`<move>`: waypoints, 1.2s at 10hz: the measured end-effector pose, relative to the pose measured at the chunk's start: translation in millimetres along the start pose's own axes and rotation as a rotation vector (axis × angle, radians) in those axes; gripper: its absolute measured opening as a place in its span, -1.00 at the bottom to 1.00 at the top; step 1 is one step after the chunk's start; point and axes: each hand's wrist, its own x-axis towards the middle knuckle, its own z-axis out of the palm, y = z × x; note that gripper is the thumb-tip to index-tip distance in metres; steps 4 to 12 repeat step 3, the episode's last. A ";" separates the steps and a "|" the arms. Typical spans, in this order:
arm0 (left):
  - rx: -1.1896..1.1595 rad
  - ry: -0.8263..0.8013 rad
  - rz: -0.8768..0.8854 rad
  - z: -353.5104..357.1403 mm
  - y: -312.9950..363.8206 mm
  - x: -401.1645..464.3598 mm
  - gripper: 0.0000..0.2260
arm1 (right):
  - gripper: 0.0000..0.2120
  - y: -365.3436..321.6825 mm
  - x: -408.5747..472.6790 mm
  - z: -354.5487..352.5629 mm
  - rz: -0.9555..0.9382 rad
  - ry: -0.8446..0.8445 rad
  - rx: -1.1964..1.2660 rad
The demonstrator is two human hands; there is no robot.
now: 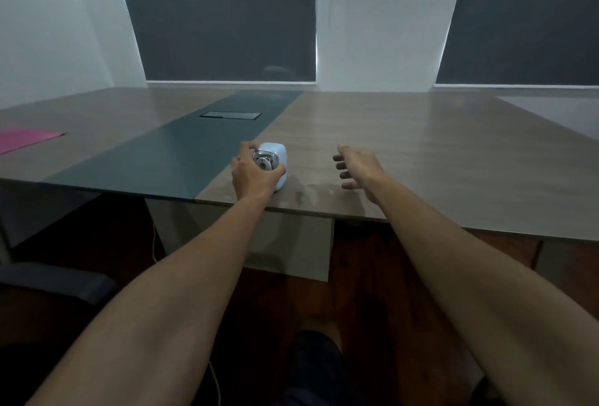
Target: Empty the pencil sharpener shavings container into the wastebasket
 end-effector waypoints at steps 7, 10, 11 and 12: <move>0.293 0.043 0.169 -0.1 16.3 0.0 -0.24 | -0.53 -6.4 -12.2 -32.1 -0.100 0.070 -0.185; 0.293 0.043 0.169 -0.1 16.3 0.0 -0.24 | -0.53 -6.4 -12.2 -32.1 -0.100 0.070 -0.185; 0.293 0.043 0.169 -0.1 16.3 0.0 -0.24 | -0.53 -6.4 -12.2 -32.1 -0.100 0.070 -0.185; 0.293 0.043 0.169 -0.1 16.3 0.0 -0.24 | -0.53 -6.4 -12.2 -32.1 -0.100 0.070 -0.185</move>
